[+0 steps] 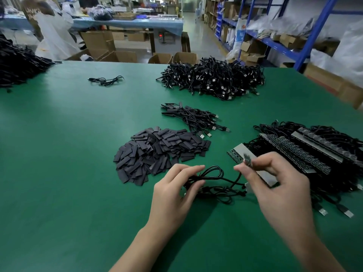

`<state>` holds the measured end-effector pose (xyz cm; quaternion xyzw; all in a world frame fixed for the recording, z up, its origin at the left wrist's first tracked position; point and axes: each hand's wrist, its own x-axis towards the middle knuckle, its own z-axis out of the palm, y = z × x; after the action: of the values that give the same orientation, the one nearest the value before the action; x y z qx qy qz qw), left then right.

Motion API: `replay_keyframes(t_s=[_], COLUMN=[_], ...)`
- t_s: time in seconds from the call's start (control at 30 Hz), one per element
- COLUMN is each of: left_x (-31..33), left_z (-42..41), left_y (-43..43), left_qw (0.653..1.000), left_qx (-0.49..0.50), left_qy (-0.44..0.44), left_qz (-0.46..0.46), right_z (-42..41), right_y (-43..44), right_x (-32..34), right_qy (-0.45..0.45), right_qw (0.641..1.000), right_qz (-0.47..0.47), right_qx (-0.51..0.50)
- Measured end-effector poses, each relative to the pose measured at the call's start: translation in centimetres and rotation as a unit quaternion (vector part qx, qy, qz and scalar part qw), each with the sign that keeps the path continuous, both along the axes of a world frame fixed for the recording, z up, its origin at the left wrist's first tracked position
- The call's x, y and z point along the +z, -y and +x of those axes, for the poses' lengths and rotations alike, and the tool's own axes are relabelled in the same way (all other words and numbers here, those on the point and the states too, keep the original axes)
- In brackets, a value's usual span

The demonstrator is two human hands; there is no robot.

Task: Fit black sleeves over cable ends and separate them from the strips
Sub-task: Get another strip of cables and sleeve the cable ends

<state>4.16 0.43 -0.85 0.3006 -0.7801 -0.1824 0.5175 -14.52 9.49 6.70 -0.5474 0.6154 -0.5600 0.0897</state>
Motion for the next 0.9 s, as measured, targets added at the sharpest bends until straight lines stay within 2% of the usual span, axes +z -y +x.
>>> replay_keyframes(t_s=[0.07, 0.13, 0.2, 0.27, 0.33, 0.57, 0.7, 0.8, 0.9], left_x=[0.0, 0.1, 0.3, 0.4, 0.5, 0.8, 0.9, 1.1, 1.3], left_z=[-0.1, 0.0, 0.0, 0.0, 0.0, 0.3, 0.4, 0.3, 0.3], left_y=[-0.1, -0.2, -0.4, -0.6, -0.7, -0.7, -0.7, -0.8, -0.9], left_qw=[1.0, 0.999, 0.999, 0.997, 0.997, 0.993, 0.993, 0.994, 0.983], left_qx=[0.005, -0.001, -0.012, -0.019, -0.013, -0.003, -0.009, -0.058, -0.16], left_qy=[-0.01, -0.031, -0.047, -0.058, -0.063, -0.091, -0.094, -0.082, -0.024], left_qz=[0.012, 0.009, -0.014, -0.038, -0.051, -0.073, -0.072, -0.037, 0.091], right_z=[0.9, 1.5, 1.6, 1.1, -0.1, -4.2, -5.3, -5.9, -6.3], right_y=[-0.9, -1.2, -1.2, -0.9, -0.3, 1.0, 1.0, 0.8, 0.4], right_x=[0.4, 0.3, 0.3, 0.4, 0.6, 0.7, 0.9, 1.4, 2.6], right_qy=[-0.071, -0.057, 0.002, 0.098, 0.168, 0.224, 0.33, 0.349, 0.321], right_qw=[0.996, 0.995, 0.996, 0.991, 0.982, 0.97, 0.943, 0.937, 0.946], right_qz=[-0.047, -0.041, 0.004, 0.045, 0.051, 0.089, 0.044, 0.009, -0.028], right_qx=[0.033, 0.077, 0.084, 0.081, 0.067, -0.01, -0.021, -0.015, 0.017])
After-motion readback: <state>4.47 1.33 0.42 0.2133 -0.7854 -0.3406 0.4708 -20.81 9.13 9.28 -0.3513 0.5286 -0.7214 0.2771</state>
